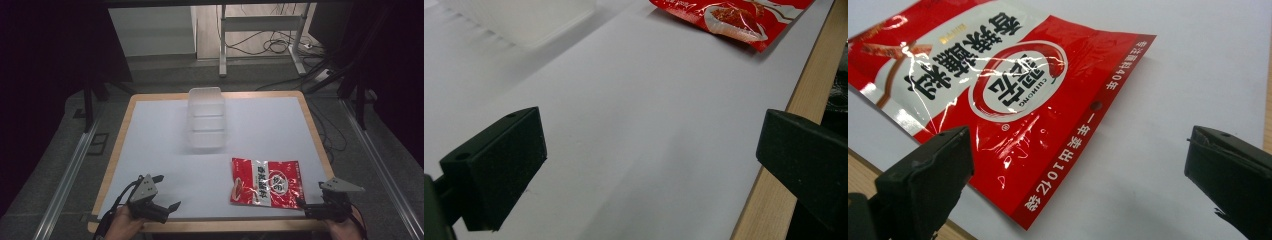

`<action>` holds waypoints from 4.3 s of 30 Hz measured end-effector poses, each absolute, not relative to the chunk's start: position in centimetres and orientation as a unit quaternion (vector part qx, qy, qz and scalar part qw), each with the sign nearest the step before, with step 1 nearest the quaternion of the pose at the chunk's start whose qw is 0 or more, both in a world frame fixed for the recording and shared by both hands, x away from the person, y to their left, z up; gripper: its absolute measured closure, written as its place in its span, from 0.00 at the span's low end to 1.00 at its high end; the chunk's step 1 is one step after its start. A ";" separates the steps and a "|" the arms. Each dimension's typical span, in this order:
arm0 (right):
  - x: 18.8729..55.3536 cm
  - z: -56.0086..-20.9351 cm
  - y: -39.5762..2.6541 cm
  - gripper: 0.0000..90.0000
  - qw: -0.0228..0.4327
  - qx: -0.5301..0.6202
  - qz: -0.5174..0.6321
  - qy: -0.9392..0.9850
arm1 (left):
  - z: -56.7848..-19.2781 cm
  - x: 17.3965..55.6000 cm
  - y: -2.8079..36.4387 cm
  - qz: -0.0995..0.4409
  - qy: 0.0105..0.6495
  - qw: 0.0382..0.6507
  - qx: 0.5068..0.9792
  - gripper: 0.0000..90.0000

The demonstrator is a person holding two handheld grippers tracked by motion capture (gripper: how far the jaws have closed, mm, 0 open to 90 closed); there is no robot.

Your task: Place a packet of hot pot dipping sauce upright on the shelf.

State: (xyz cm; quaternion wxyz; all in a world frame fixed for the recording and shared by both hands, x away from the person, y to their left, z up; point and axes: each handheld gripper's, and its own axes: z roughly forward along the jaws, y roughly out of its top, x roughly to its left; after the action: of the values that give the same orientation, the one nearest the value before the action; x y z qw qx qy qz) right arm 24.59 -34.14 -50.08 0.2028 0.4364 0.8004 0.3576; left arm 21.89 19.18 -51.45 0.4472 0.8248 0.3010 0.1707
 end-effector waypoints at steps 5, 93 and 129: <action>25.1 -50.3 -33.8 0.00 0.190 0.434 0.348 0.809 | -51.5 21.9 19.1 0.172 0.300 0.447 0.825 0.00; 31.5 -43.5 -27.2 0.97 0.112 0.412 0.417 0.803 | -51.3 21.7 19.5 0.181 0.286 0.482 0.808 0.00; 34.5 -34.9 -24.0 0.98 0.166 0.361 0.412 0.820 | -51.2 21.8 19.6 0.173 0.281 0.493 0.805 0.00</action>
State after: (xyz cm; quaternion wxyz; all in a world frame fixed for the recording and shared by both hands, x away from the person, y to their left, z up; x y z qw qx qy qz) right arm 34.55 -23.98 -34.94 0.1658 0.3609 0.8199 0.4123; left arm 21.81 19.62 -51.22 0.4934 0.8047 0.2811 0.1731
